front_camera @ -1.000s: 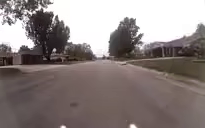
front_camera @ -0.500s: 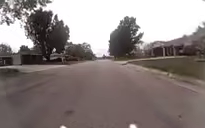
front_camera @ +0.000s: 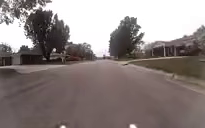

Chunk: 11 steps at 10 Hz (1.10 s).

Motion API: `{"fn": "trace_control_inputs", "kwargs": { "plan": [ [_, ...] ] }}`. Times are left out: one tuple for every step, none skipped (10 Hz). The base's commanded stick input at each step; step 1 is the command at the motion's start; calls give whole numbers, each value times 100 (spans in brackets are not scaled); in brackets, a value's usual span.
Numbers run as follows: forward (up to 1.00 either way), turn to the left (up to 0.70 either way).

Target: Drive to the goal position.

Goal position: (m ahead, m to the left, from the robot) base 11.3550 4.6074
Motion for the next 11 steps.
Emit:
{"fn": "trace_control_inputs", "kwargs": {
  "plan": [
    [50,0],
    [50,0],
    [50,0],
    [50,0],
    [50,0],
    [50,0],
    [50,0],
    [50,0],
    [50,0],
    [50,0],
    [50,0]
  ]
}}
